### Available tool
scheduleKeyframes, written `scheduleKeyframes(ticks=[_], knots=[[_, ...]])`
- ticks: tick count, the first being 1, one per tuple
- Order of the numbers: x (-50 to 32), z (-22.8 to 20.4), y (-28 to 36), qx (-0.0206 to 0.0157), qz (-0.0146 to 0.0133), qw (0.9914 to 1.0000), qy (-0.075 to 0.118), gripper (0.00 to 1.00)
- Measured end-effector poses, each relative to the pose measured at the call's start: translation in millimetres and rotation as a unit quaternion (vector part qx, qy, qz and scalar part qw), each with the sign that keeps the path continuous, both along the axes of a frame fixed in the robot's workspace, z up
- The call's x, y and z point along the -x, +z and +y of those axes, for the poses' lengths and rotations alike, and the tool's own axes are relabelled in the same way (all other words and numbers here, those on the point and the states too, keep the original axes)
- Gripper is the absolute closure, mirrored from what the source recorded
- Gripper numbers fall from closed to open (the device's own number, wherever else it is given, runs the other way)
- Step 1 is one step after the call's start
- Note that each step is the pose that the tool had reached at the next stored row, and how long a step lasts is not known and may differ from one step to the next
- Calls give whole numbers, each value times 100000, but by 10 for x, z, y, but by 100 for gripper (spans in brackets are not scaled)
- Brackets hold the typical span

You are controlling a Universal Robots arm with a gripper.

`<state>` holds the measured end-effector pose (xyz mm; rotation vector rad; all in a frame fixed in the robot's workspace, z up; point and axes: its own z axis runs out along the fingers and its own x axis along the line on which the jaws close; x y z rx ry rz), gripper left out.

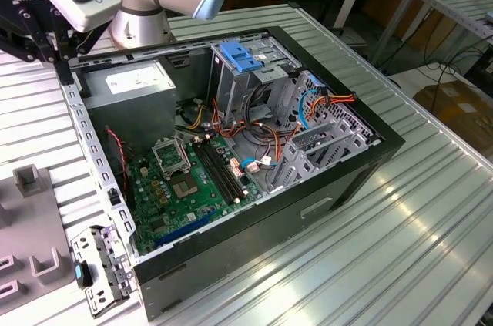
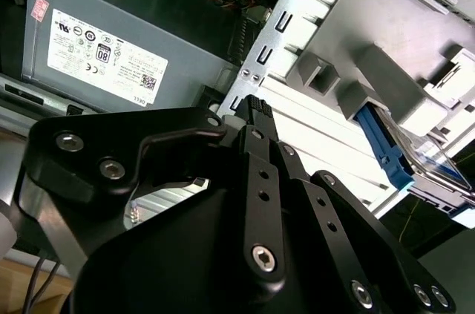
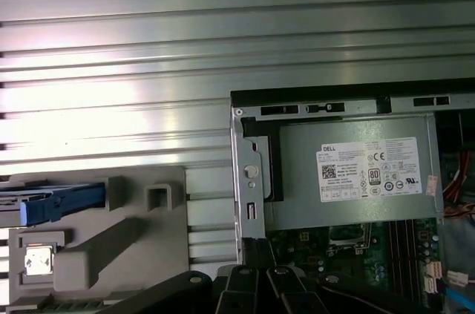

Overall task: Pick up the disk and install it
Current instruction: 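Reach for the disk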

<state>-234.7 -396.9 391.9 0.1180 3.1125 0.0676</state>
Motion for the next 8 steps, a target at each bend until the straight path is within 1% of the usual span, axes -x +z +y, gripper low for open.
scheduleKeyframes(ticks=[8], knots=[[70, 0, -1, 1, 0, 100000, -4, 89]])
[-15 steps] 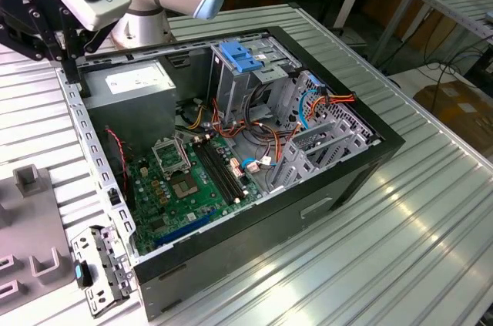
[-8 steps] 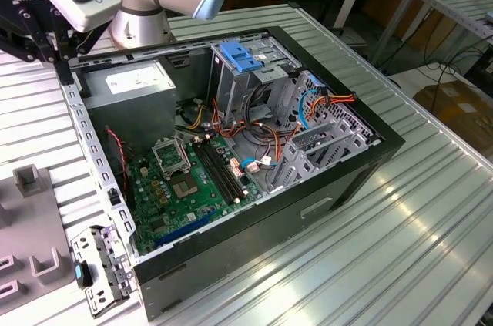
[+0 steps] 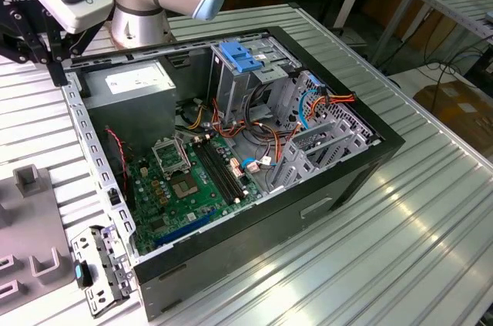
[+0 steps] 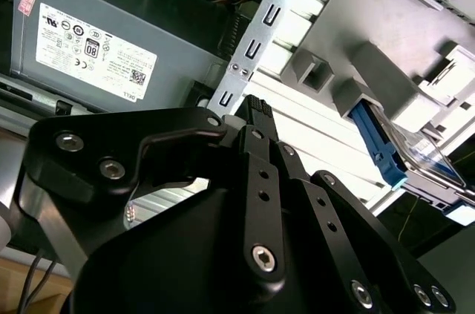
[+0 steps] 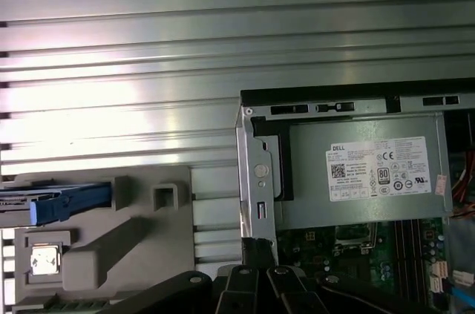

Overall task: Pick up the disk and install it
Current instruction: 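Reach for the disk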

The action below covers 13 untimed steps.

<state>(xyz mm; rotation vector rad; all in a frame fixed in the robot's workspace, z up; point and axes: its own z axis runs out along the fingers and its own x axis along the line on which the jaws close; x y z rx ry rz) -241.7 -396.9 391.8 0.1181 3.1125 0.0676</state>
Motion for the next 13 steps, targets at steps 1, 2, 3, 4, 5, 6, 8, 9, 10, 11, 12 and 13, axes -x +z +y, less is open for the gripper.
scheduleKeyframes(ticks=[1, 2, 3, 4, 5, 6, 8, 9, 10, 11, 12, 13], knots=[[8, 0, 0, -4, -2, 100000, 1, 89], [16, 0, 0, 0, 0, 100000, 4, 89], [29, 0, -1, -4, -4, 100000, 2, 89], [42, 0, -1, -4, -2, 100000, 2, 89], [50, 0, -1, -1, -1, 100000, 5, 89], [58, 0, -1, -3, -1, 100000, 4, 89], [86, 0, -1, -1, -1, 100000, 3, 89], [95, 0, -1, -1, 1, 100000, 3, 89], [104, 0, -1, -2, 0, 100000, 4, 89], [113, 0, -2, -6, -5, 100000, 6, 89], [131, 0, -1, -4, -1, 100000, 7, 89], [156, 0, -1, -1, 1, 100000, 4, 89]])
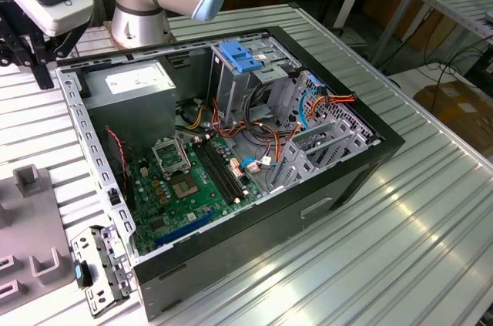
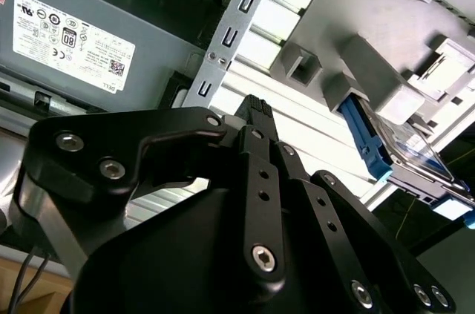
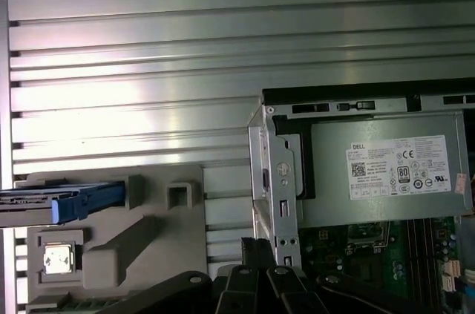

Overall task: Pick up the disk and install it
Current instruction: 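Reach for the disk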

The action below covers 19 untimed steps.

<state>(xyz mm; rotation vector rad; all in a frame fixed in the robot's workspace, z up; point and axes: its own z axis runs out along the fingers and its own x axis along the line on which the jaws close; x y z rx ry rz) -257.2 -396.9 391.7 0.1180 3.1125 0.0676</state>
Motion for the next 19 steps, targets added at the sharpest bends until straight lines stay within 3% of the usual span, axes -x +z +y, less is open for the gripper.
scheduleKeyframes(ticks=[6, 19], knots=[[64, 0, -1, -1, -4, 100000, -4, 89], [290, 2, -4, -2, -3, 100000, -1, 89]])
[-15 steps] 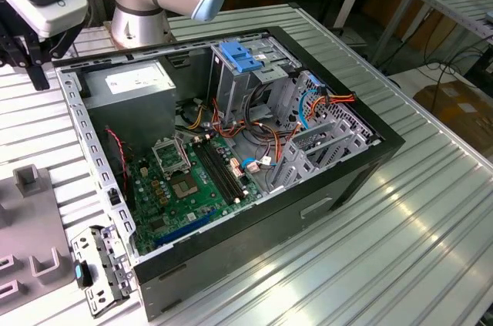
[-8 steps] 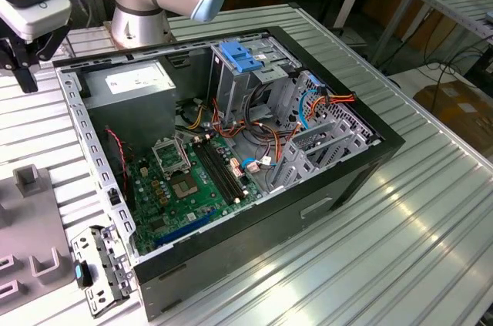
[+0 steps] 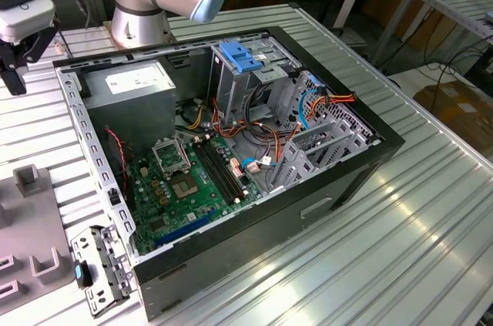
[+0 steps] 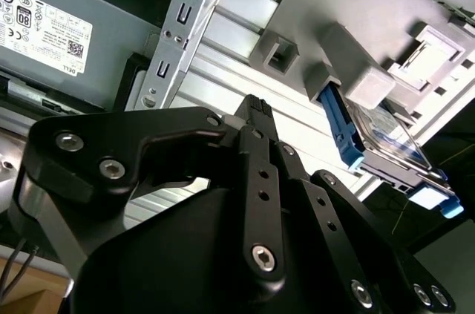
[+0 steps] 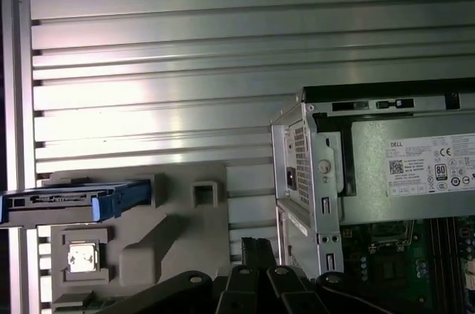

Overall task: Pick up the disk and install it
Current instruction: 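Reach for the disk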

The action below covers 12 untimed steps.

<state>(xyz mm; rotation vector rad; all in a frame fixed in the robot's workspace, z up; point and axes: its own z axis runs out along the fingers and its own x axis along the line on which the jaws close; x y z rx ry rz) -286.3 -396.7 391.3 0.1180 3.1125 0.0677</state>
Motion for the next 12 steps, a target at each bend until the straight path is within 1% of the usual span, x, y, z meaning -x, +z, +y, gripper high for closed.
scheduleKeyframes(ticks=[7, 12], knots=[[84, 0, -2, 2, 2, 100000, -1, 89], [126, 0, -4, 2, 0, 100000, 3, 89]])
